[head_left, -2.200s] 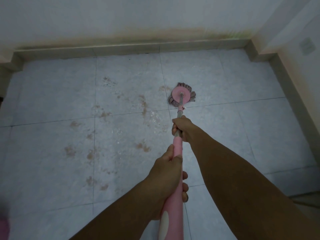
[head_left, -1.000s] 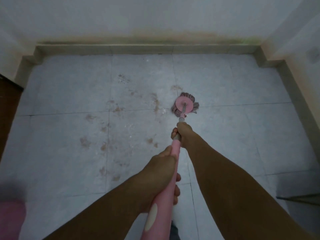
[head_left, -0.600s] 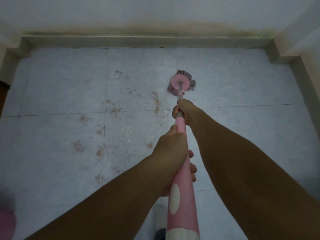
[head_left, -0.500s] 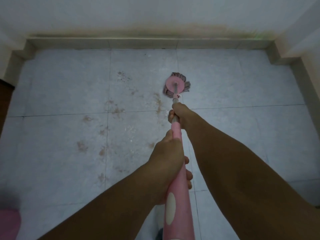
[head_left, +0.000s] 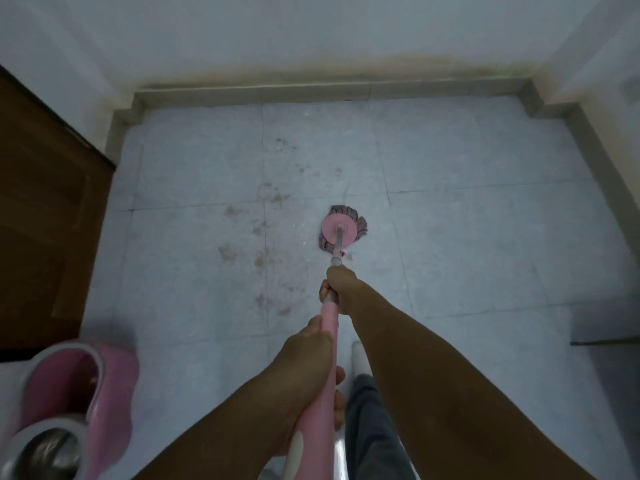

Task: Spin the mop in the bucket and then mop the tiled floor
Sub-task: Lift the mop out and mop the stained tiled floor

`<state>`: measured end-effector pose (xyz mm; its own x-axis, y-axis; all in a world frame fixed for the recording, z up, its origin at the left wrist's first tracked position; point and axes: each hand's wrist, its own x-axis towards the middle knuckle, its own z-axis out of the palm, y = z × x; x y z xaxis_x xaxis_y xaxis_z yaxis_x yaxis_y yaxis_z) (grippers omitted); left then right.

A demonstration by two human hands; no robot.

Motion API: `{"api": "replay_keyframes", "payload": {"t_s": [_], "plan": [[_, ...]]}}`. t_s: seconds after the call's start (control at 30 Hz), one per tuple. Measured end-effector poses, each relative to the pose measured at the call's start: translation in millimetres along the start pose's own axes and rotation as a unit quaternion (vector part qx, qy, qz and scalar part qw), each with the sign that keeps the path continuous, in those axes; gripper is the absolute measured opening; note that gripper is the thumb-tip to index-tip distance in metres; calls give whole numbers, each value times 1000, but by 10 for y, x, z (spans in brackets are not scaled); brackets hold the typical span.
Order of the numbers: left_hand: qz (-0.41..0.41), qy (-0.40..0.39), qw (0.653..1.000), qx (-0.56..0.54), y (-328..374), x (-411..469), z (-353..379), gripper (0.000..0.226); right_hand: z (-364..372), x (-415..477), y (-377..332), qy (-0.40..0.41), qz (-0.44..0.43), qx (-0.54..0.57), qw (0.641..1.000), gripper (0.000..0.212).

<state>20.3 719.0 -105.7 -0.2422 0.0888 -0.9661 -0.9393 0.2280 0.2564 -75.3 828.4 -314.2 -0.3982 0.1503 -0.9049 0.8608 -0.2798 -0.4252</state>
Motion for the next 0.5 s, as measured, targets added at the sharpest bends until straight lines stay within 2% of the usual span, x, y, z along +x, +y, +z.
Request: {"api": "replay_keyframes", "payload": {"t_s": [0.1,0.23,0.4,0.5], "plan": [[-2,1,1000,18,-468,-274,-178,31,109,-420,487,6,9,4,1000,19],[-2,10,1000,26,-812,-413,-252,39,112,-691,844,17,23,9,1000,32],[72,18,995,62,-869,-209,-177,43,19,-632,877,15,34,36,999,30],[27,-15,998,58,-693,-179,-215,48,2,-506,716,9,31,49,998,29]]}}
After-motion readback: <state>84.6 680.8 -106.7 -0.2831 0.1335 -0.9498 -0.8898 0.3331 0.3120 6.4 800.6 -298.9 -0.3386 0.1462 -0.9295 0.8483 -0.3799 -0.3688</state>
